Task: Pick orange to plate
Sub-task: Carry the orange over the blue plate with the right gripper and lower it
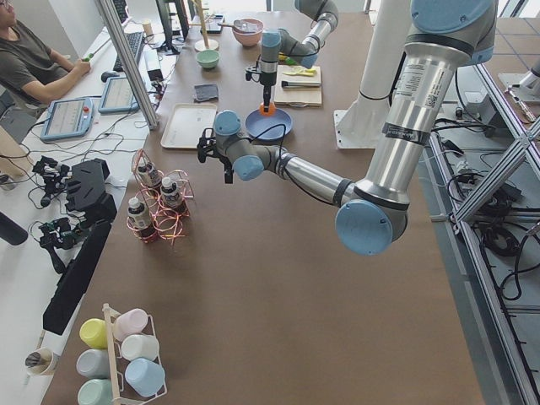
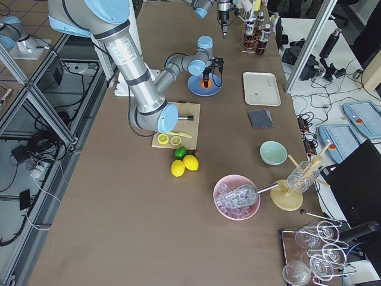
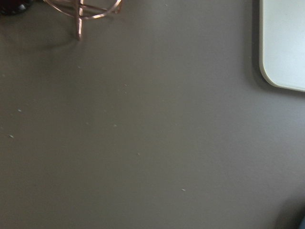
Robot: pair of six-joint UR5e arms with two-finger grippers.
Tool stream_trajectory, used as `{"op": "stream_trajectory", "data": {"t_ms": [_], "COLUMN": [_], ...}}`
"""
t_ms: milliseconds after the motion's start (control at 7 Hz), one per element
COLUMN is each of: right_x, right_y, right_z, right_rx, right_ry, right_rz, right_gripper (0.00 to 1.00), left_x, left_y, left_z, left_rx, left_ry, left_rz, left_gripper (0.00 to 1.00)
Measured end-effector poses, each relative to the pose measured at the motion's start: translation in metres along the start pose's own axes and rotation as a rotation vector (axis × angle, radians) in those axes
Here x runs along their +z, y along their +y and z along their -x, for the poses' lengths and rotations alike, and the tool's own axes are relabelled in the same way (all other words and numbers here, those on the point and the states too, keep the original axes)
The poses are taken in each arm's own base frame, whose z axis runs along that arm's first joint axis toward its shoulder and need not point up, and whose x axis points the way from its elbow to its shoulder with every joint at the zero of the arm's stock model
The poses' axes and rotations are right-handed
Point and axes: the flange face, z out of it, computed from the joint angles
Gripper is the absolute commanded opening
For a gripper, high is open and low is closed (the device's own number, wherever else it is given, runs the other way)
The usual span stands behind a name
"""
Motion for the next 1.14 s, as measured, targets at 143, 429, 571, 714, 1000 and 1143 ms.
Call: {"op": "stream_trajectory", "data": {"t_ms": [143, 429, 571, 714, 1000, 1143], "right_x": [0.013, 0.025, 0.03, 0.035, 0.028, 0.005], "right_y": [0.006, 0.017, 0.025, 0.033, 0.037, 0.022], "right_z": [0.012, 0.021, 0.023, 0.026, 0.03, 0.019], "right_rx": [0.002, -0.008, -0.014, -0.019, -0.019, -0.005], "right_ry": [0.018, 0.032, 0.038, 0.044, 0.034, 0.017], "right_rz": [-0.013, -0.022, -0.029, -0.043, -0.061, -0.059], "right_gripper": [0.0, 0.99, 1.0, 1.0, 1.0, 1.0], "left_x": [-0.002, -0.003, -0.002, -0.001, -0.001, -0.002], "left_y": [-0.004, -0.005, -0.005, -0.005, -0.006, -0.008], "left_z": [0.003, 0.004, 0.004, 0.004, 0.003, 0.006], "left_rx": [0.004, 0.006, 0.005, 0.005, 0.002, 0.01], "left_ry": [-0.003, -0.003, -0.004, -0.005, -0.007, -0.025], "left_rz": [-0.004, -0.006, -0.006, -0.005, -0.002, 0.004], "left_gripper": [0.97, 0.97, 0.97, 0.97, 0.97, 0.97]}}
